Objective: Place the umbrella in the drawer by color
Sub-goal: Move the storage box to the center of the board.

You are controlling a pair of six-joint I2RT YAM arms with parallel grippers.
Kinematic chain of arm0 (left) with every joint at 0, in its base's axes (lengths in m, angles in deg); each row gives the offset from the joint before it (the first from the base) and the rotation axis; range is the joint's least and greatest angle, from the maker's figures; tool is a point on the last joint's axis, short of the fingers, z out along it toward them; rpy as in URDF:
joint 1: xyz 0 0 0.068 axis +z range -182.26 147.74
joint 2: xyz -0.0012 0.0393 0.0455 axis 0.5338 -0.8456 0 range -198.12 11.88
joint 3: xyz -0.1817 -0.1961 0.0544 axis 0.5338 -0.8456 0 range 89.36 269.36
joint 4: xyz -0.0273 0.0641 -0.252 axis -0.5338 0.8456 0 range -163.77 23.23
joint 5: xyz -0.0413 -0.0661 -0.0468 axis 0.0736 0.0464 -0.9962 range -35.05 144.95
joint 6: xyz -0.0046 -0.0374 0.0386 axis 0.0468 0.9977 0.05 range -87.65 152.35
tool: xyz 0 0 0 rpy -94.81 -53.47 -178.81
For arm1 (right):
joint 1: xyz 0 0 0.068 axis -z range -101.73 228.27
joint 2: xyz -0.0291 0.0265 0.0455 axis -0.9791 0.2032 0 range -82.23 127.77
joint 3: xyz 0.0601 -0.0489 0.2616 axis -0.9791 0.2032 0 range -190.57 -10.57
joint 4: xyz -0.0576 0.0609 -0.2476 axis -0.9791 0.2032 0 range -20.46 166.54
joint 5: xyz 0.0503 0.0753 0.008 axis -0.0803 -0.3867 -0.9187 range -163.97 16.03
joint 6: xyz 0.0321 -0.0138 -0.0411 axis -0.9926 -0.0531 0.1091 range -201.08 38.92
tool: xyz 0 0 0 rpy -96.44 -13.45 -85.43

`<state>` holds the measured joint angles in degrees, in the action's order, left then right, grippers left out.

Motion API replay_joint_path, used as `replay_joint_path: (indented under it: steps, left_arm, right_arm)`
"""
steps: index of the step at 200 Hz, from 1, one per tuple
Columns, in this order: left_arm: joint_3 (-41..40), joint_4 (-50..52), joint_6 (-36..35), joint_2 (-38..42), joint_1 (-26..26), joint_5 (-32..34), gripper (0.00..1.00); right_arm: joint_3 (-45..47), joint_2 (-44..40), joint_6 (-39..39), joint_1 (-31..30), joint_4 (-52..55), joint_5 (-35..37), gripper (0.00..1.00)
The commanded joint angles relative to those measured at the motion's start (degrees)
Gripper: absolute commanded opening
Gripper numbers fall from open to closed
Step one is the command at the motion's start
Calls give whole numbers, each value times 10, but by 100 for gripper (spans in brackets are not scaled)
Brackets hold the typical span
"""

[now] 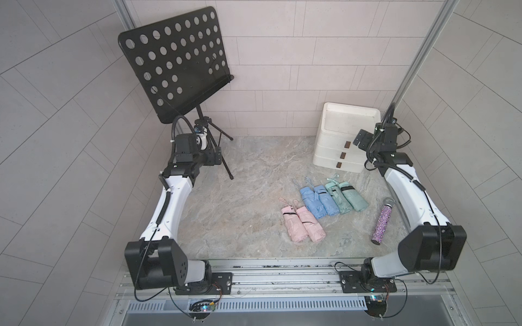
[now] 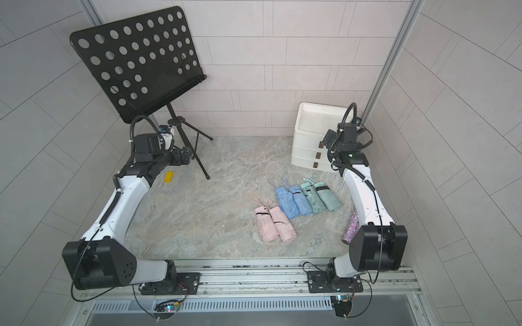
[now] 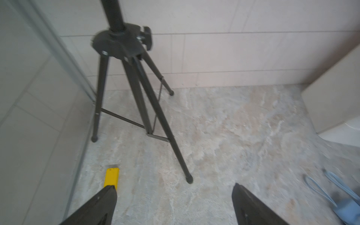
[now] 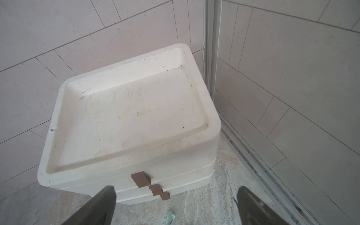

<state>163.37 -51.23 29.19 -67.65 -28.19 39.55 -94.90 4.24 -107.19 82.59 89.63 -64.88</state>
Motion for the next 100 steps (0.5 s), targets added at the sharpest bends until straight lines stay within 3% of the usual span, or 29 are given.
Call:
replay_joint_path:
  steps: [1,39,100]
  left_arm:
    - [22,85,-36,-4,0,-114,100]
    - [-16,78,-56,18,0,-187,100]
    - [-62,56,-62,39,-1,-221,100]
  right_arm:
    - [-65,54,-3,14,60,-22,100]
    - [-170,131,-13,35,92,-9,100]
    - [-270,207,-19,58,119,-2,100]
